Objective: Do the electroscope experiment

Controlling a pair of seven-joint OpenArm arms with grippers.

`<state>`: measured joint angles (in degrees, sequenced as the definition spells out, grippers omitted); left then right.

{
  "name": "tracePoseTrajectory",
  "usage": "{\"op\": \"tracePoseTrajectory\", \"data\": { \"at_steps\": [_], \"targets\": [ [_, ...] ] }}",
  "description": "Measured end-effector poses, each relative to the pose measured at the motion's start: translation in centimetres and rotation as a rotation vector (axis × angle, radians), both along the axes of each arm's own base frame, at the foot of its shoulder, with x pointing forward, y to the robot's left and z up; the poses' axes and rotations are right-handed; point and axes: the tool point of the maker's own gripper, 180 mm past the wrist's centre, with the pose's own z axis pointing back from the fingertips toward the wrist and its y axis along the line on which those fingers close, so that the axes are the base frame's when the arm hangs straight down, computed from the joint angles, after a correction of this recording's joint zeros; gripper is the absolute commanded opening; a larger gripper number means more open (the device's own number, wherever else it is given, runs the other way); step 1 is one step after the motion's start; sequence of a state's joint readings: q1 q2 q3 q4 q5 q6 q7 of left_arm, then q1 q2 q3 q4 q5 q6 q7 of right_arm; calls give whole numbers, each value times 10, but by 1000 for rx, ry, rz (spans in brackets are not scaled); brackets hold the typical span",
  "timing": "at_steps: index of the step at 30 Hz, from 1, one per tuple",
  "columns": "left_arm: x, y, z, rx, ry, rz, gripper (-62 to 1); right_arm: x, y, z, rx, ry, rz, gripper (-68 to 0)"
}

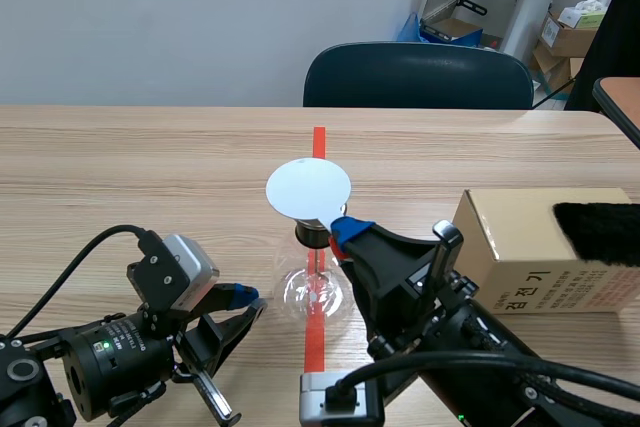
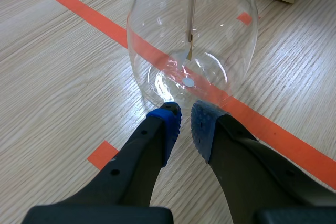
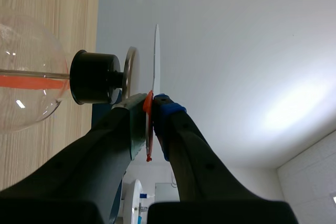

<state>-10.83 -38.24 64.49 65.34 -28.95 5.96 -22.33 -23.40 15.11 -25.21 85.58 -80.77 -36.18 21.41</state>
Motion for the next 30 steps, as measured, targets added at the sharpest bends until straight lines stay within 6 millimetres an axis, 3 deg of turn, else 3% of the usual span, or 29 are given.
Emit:
{"op": "tracePoseTrajectory", "data": {
  "at_steps": [17, 30],
  "targets": [
    [0, 0, 0, 0, 0, 0, -509, 7, -8, 1, 6, -2, -60, -665],
    [0, 0, 0, 0, 0, 0, -509, 46, -96, 7, 59, -15, -598, -665]
  ]
}}
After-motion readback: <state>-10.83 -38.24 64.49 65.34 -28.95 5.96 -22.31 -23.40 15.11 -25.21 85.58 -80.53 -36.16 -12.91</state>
